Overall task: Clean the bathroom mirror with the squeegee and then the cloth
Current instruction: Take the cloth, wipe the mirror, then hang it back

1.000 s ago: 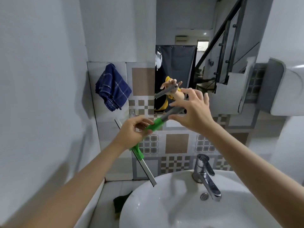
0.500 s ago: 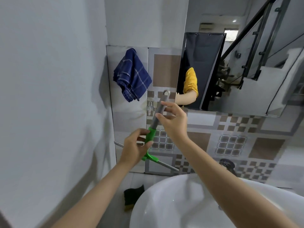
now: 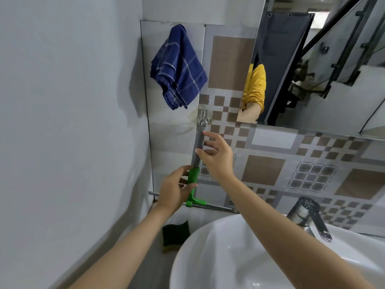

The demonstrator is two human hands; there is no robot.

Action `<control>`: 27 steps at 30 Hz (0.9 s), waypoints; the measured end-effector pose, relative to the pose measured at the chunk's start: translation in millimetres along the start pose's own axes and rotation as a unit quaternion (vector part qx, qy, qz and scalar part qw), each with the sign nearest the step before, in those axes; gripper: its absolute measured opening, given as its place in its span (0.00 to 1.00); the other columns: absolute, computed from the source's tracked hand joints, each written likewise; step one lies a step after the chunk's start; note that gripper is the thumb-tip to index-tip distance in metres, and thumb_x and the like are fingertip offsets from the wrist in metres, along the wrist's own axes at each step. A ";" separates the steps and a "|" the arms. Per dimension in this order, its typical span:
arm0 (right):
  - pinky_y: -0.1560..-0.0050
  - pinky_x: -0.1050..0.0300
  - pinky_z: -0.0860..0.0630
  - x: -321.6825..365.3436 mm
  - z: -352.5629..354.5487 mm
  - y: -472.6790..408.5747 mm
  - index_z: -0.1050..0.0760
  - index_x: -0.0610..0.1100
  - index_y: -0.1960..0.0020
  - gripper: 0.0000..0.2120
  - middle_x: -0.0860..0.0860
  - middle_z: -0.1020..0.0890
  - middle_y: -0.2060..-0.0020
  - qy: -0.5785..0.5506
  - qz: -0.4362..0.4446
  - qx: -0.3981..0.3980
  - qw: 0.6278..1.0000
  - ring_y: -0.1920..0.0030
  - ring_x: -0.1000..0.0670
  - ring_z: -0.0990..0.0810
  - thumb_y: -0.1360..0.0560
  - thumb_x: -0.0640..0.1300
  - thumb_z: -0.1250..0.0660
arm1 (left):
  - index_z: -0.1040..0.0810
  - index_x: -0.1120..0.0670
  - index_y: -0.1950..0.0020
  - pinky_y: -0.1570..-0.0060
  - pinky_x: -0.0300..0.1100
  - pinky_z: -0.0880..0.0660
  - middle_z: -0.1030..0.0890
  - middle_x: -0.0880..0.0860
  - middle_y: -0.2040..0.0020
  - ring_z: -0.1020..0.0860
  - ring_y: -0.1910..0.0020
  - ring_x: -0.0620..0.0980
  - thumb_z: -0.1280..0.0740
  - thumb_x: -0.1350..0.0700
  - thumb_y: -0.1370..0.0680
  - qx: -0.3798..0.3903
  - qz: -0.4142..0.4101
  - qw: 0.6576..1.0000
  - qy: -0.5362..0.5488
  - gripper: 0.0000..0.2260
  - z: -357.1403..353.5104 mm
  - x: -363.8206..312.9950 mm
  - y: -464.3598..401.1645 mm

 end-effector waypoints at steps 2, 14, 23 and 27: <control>0.56 0.63 0.19 -4.4 -3.0 -1.6 0.27 0.49 0.38 0.22 0.45 0.21 0.43 0.000 -0.003 0.008 1.000 0.54 0.55 0.18 0.29 0.36 0.27 | 0.29 0.45 0.41 0.55 0.30 0.24 0.23 0.40 0.48 0.24 0.50 0.37 0.29 0.51 0.28 -0.001 0.012 1.000 -0.001 0.17 -1.7 6.4 -0.9; 0.55 0.59 0.18 -24.3 -8.6 -3.2 0.27 0.50 0.37 0.22 0.45 0.20 0.44 0.016 -0.014 -0.007 1.000 0.54 0.50 0.17 0.29 0.37 0.27 | 0.28 0.46 0.40 0.56 0.27 0.27 0.24 0.40 0.49 0.24 0.52 0.38 0.29 0.57 0.27 0.013 0.040 0.999 -0.016 0.18 -8.6 19.5 2.5; 0.62 0.68 0.21 -12.4 0.9 -3.1 0.26 0.47 0.36 0.19 0.46 0.19 0.45 0.063 0.018 -0.018 0.998 0.62 0.61 0.20 0.26 0.40 0.29 | 0.26 0.47 0.39 0.52 0.35 0.22 0.20 0.47 0.46 0.22 0.51 0.42 0.30 0.55 0.27 -0.020 0.029 0.999 -0.018 0.17 4.4 10.5 -4.3; 0.59 0.60 0.19 51.5 11.5 -23.0 0.23 0.44 0.41 0.13 0.48 0.18 0.53 0.056 0.170 -0.080 0.981 0.62 0.59 0.20 0.26 0.40 0.30 | 0.23 0.52 0.44 0.55 0.40 0.21 0.20 0.48 0.50 0.21 0.52 0.43 0.29 0.55 0.27 -0.189 -0.075 0.979 0.010 0.13 53.3 -60.1 -36.4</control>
Point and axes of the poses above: each hand's wrist, its own y-axis away from the middle knuckle, its own z-axis out of the back of the hand, x = y × z, the point moved 6 cm from there along -y, towards the middle knuckle
